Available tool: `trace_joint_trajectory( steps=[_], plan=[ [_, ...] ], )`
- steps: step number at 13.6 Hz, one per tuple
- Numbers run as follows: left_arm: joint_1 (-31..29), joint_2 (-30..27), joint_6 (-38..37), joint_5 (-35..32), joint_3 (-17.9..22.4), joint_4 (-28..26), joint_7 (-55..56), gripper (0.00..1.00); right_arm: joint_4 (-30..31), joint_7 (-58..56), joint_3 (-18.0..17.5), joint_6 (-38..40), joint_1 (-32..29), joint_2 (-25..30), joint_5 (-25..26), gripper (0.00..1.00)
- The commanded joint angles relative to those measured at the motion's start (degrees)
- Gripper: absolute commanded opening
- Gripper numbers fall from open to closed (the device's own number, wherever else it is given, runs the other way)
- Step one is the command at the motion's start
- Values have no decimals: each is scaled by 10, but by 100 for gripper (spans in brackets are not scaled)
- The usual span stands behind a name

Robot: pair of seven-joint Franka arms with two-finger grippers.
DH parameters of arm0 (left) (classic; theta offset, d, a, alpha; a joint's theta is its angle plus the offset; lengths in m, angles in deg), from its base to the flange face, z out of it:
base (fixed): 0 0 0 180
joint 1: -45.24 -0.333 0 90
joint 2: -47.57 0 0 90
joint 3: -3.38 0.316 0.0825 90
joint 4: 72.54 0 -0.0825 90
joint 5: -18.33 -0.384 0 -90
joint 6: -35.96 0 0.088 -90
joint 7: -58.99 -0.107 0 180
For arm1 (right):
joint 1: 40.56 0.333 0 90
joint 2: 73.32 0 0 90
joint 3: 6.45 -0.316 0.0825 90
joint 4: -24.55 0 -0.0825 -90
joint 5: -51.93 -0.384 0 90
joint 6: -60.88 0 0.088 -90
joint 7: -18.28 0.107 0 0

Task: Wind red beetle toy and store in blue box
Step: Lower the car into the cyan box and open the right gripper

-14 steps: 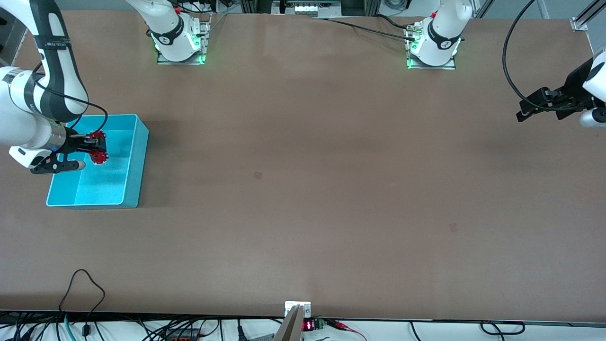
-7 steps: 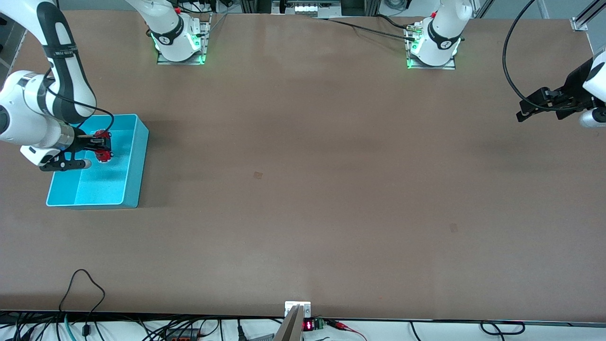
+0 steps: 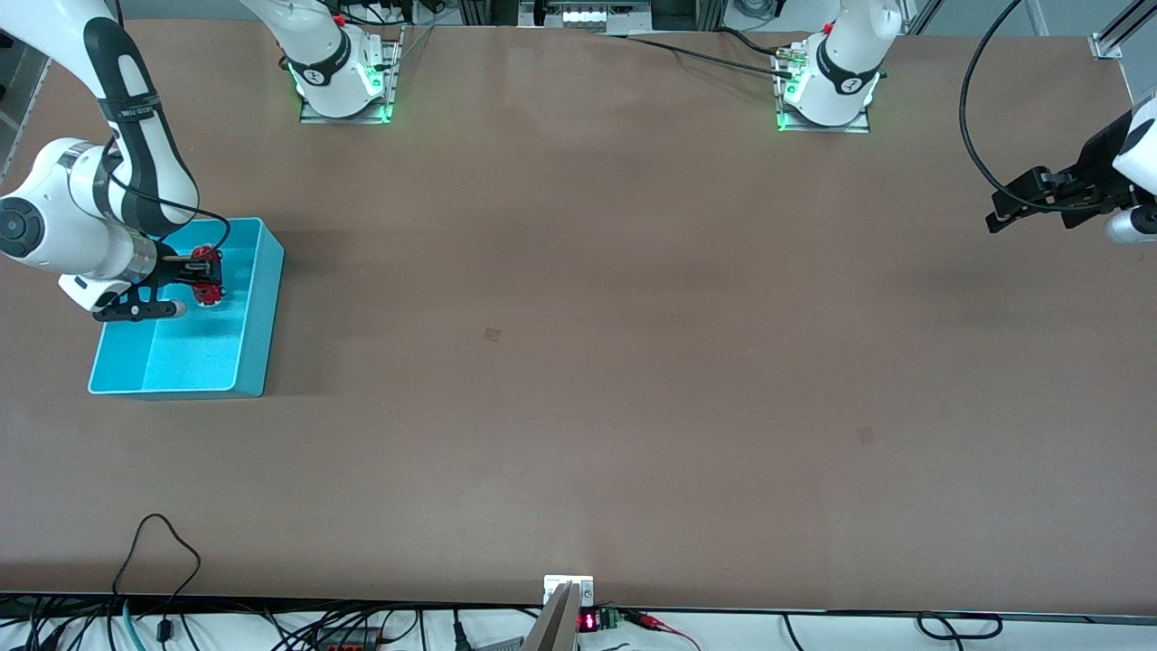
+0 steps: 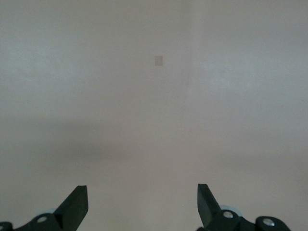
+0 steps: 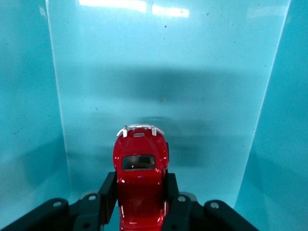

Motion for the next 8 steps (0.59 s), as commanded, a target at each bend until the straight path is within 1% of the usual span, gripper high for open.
trace_joint_trajectory(
  steps=[1, 2, 3, 4, 5, 6, 7, 8],
  plan=[
    [-2, -6, -7, 2, -2, 3, -1, 100, 7, 7, 1, -8, -3, -2, 5, 10],
    [-1, -6, -3, 2, -2, 4, -1, 100, 7, 7, 1, -9, -6, -6, 5, 11],
    [-2, -6, -3, 2, -2, 3, -1, 100, 7, 7, 1, -9, -8, -7, 5, 16],
    [-2, -6, -5, 2, -2, 3, -1, 100, 6, 7, 1, -9, -8, -10, 5, 26],
    [-2, -6, -6, 2, -2, 3, -1, 100, 6, 7, 1, -9, -8, -11, 5, 44],
    [-1, -6, -6, 2, -2, 4, -1, 100, 6, 7, 1, -8, -8, -11, 5, 51],
    [-1, -6, -6, 2, -2, 3, -1, 100, 5, 7, 1, -8, -7, -11, 5, 55],
    [-1, -6, -6, 2, -2, 3, -1, 100, 3, 6, 1, -7, -7, -11, 5, 65]
  ],
)
